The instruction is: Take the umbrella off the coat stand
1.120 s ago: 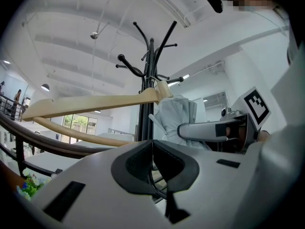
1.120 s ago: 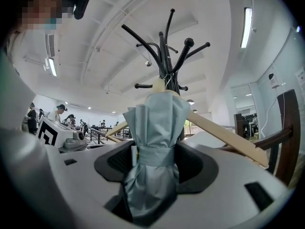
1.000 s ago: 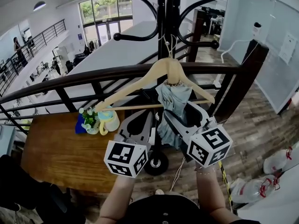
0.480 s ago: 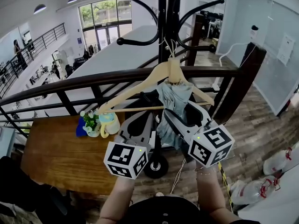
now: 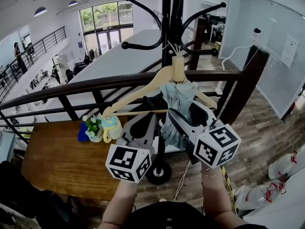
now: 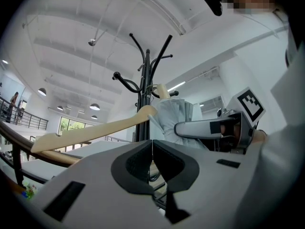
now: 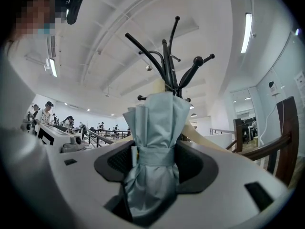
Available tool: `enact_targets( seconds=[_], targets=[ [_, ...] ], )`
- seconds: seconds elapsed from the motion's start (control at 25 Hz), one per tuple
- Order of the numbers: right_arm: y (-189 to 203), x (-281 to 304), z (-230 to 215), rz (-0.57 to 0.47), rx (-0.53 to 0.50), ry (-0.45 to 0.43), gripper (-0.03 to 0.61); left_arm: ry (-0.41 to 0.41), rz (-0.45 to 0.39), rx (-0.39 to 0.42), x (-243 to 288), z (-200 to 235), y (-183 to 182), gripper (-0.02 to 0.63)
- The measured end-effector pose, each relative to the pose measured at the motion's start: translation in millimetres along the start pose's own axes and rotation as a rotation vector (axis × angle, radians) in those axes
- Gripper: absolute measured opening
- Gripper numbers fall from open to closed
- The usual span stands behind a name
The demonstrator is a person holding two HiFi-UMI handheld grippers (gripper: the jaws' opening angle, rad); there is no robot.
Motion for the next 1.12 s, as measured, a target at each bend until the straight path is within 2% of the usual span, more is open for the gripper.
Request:
enact_targets(
  seconds=[0.36, 0.64, 1.12],
  targets=[
    [-20.5, -0.3, 4.8, -0.016, -0.019, 0.008, 0.256, 0.020, -0.028, 0.020, -2.2, 0.4, -18.1, 0.015],
    [-40.4, -3.8, 3.2, -0.044, -0.023, 0.017, 0.256, 0.020, -0.092, 0.044, 0.2, 2.0, -44.9, 0.015],
    [-75.4, -14.5, 14.4, -0.114, -0.089, 0.043, 0.256, 0.022, -0.183, 0.082, -7.5, 5.5, -82.5, 0.015]
  ],
)
Point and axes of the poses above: the fingertips, and each gripper's own axes: x forward along the fingers, z to its left, y out of its underside, the point moved 3 cm from there along -x, backward along the fingers, and after that the axes turned 9 degrees about z, right-handed, at the moved point
